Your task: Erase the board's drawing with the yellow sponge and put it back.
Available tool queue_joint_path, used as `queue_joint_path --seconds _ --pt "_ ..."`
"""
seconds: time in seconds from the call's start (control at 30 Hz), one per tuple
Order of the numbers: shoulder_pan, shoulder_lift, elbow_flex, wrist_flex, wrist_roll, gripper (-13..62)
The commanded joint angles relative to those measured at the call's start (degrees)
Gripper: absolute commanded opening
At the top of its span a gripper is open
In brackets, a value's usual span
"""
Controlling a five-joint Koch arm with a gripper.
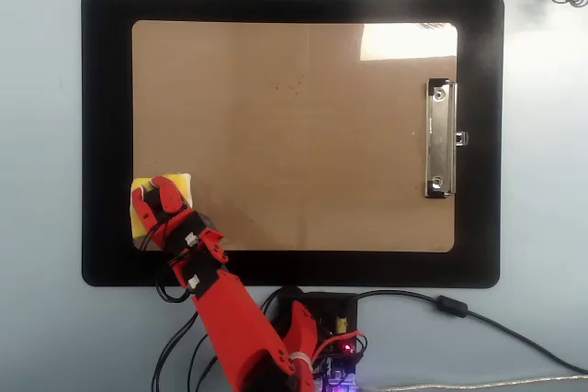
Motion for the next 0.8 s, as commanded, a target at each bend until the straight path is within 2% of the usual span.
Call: queue_joint_path --seconds 0.0,0.07,0.17,0.2,0.23,0.33,0.43,0.5,0.6,0.7,0.77 --pt "-0.70 0.70 -3.43 -1.85 -1.85 -7.7" --pt "-0.79 -0.09 -3.52 -2.11 -1.85 -4.5" --pt "-2.02 -2.72 -5.45 -2.29 -1.85 21.6" --pt "-2.72 -4.13 -6.59 -2.11 -1.85 28.5" --pt "-2.99 -4.83 -7.21 -2.20 -1.85 30.7" --pt "-3.34 -4.48 -8.96 -0.97 -2.37 31.2" --pt "-2.64 4.04 -10.28 9.40 -7.29 31.0" --pt "-2.55 10.28 -16.08 25.93 -9.93 31.0" --pt "1.32 16.44 -32.52 60.73 -10.55 31.2" --pt "8.70 16.96 -45.88 89.38 -9.05 33.0" --pt "13.36 16.96 -48.69 101.07 -5.71 33.4"
